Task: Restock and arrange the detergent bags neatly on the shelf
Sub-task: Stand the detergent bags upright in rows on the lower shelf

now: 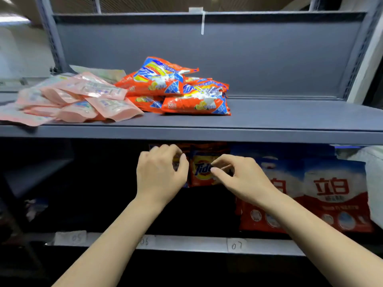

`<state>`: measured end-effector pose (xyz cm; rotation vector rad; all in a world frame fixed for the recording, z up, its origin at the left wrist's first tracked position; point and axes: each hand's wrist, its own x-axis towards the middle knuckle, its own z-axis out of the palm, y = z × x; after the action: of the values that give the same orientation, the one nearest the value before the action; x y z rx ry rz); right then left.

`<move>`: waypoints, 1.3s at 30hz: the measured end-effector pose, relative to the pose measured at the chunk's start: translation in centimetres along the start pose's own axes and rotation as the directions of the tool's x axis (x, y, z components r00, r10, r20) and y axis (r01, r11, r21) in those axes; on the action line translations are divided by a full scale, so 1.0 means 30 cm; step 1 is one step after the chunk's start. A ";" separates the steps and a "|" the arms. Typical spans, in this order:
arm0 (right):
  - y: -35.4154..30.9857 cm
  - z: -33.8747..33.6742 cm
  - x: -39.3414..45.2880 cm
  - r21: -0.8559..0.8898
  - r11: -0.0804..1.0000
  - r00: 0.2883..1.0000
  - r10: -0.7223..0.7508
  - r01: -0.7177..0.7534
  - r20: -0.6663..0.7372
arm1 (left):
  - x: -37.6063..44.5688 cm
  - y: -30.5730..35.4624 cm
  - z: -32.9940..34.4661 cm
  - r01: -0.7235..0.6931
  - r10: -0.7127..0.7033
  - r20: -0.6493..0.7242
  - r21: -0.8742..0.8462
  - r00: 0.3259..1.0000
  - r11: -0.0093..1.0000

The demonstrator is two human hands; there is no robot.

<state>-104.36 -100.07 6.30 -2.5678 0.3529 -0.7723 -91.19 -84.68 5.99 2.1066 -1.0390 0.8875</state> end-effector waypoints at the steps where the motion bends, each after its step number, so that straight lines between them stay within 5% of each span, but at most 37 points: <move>1: -0.032 -0.027 0.009 0.046 0.999 1.000 -0.020 0.021 -0.022 | 0.028 0.006 -0.035 -0.002 0.002 -0.065 0.007 0.998 1.000; 4: -0.114 -0.095 0.051 0.142 0.985 0.985 -0.076 0.098 -0.155 | 0.119 -0.002 -0.113 0.033 -0.039 -0.190 -0.035 0.981 0.999; 10: -0.137 -0.153 0.236 0.247 0.969 0.923 0.064 0.035 -0.380 | 0.324 -0.141 -0.150 0.163 -0.183 -0.172 -0.122 0.968 0.979; 20: -0.072 -0.112 0.636 0.416 0.799 0.829 0.535 -0.433 -0.163 | 0.705 -0.342 -0.096 0.478 -0.441 0.210 -0.183 0.873 0.859; 28: -0.006 -0.069 0.683 0.561 0.693 0.798 0.595 -0.453 -0.091 | 0.831 -0.414 0.027 0.591 -0.483 0.404 -0.202 0.777 0.781; 34: -0.029 -0.121 0.692 0.598 0.613 0.756 0.654 -0.517 -0.017 | 0.853 -0.419 0.027 0.690 -0.537 0.436 -0.398 0.722 0.605; 39: -0.033 -0.197 0.674 0.630 0.485 0.687 0.718 -0.606 0.109 | 0.865 -0.402 0.020 0.752 -0.460 0.599 -0.456 0.655 0.476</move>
<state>-91.20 -108.37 20.54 -1.5157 0.9176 -0.6430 -68.88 -90.00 23.10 1.7806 -0.5192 -0.3141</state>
